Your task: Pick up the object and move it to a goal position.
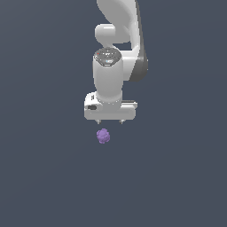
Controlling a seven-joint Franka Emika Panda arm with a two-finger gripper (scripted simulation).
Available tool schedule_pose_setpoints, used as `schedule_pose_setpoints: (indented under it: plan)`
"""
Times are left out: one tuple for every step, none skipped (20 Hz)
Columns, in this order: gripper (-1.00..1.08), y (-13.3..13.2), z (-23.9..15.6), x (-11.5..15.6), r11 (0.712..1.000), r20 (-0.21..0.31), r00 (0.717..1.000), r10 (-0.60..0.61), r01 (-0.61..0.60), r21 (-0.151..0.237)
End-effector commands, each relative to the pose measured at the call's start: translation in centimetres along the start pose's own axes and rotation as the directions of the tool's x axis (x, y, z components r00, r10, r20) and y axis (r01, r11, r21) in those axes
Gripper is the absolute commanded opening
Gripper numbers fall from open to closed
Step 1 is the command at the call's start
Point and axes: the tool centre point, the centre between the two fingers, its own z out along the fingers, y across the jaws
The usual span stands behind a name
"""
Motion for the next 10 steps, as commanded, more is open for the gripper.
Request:
schedule_pose_setpoints:
  plan:
    - [1.0, 0.0, 0.0, 0.0, 1.0, 0.0, 1.0, 0.0, 0.0, 0.0]
    - [1.0, 0.0, 0.0, 0.0, 1.0, 0.0, 1.0, 0.0, 0.0, 0.001]
    - [1.0, -0.2, -0.1, 0.0, 1.0, -0.002, 1.0, 0.0, 0.0, 0.003]
    - [1.0, -0.4, -0.3, 0.1, 1.0, -0.004, 1.0, -0.001, 0.001, 0.006]
    - [1.0, -0.6, -0.5, 0.2, 1.0, -0.007, 1.0, -0.001, 0.001, 0.01]
    - [1.0, -1.0, -0.7, 0.2, 1.0, -0.01, 1.0, -0.002, 0.002, 0.016]
    - [1.0, -1.4, -1.0, 0.3, 1.0, -0.015, 1.0, -0.003, 0.003, 0.023]
    - [1.0, -1.7, -1.3, 0.4, 1.0, -0.018, 1.0, -0.004, 0.004, 0.028]
    - [1.0, -2.0, -1.5, 0.5, 0.999, -0.021, 1.0, -0.005, 0.005, 0.033]
    - [1.0, -2.2, -1.6, 0.5, 0.999, -0.023, 1.0, -0.005, 0.006, 0.036]
